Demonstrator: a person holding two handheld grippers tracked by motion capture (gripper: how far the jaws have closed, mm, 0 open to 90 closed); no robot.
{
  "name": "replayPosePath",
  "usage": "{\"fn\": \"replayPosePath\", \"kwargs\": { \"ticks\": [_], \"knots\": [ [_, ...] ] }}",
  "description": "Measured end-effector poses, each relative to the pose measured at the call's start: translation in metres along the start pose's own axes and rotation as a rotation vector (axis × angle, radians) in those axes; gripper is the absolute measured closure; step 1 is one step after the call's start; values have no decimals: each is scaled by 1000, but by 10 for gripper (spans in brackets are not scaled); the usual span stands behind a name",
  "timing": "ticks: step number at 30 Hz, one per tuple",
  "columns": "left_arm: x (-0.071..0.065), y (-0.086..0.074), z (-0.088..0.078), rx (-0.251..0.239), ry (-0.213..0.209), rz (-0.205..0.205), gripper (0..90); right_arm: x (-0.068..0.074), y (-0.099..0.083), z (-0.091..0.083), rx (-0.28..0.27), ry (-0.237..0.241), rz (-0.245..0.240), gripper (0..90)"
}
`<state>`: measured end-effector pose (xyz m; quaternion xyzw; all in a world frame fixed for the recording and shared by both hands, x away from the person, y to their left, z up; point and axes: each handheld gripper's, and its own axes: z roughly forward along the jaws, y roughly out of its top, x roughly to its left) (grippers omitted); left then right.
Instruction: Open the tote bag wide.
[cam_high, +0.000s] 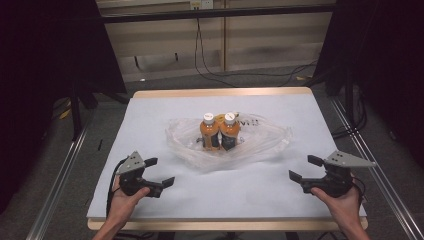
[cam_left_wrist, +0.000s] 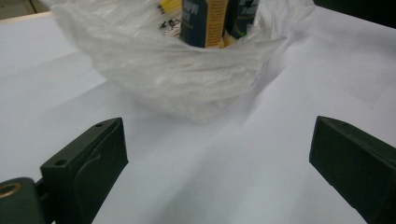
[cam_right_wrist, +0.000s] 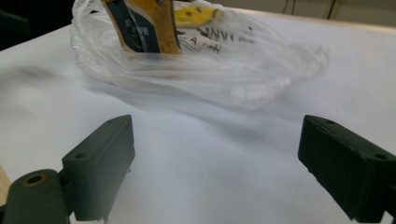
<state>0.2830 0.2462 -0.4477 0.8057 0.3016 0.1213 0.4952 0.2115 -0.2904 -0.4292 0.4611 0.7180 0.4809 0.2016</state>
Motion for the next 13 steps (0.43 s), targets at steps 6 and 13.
{"fn": "replayPosePath", "kwargs": {
  "ticks": [6, 13],
  "knots": [
    [-2, -17, -17, 21, 59, -51, 23, 1, -21, -17, -12, -57, 28, 82],
    [3, -30, -32, 20, 89, -53, 22, 4, -35, -22, 20, -98, 14, 73]
  ]
}}
